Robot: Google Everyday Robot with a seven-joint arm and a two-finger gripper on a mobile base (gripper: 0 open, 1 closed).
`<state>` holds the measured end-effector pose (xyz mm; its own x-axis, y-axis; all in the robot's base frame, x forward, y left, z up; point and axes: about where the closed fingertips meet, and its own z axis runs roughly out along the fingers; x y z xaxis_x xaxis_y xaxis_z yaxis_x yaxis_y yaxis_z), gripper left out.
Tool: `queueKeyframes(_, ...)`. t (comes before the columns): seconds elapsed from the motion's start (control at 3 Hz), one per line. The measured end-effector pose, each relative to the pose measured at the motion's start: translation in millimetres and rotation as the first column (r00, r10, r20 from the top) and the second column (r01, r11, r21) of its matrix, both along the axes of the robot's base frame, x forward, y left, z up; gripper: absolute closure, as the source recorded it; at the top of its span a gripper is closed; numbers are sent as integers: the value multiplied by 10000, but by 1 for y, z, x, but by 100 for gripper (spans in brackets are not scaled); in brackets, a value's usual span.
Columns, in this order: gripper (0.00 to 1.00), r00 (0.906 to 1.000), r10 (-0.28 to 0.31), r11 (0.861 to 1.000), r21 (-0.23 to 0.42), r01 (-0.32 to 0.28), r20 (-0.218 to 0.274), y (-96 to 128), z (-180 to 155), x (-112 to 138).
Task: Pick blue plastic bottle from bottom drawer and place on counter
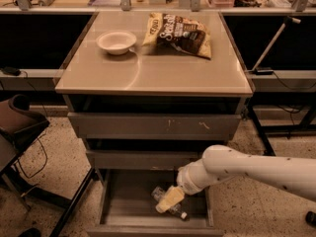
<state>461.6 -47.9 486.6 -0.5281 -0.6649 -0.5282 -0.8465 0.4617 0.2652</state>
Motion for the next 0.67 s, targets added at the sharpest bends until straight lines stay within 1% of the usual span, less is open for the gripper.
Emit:
queueKeyframes(0.33, 0, 9928, -1183, 9926, -255, 1188, 205, 1, -47, 27)
queueKeyframes(0.67, 0, 9781, -2001, 9796, -52, 2007, 573, 0, -44, 49)
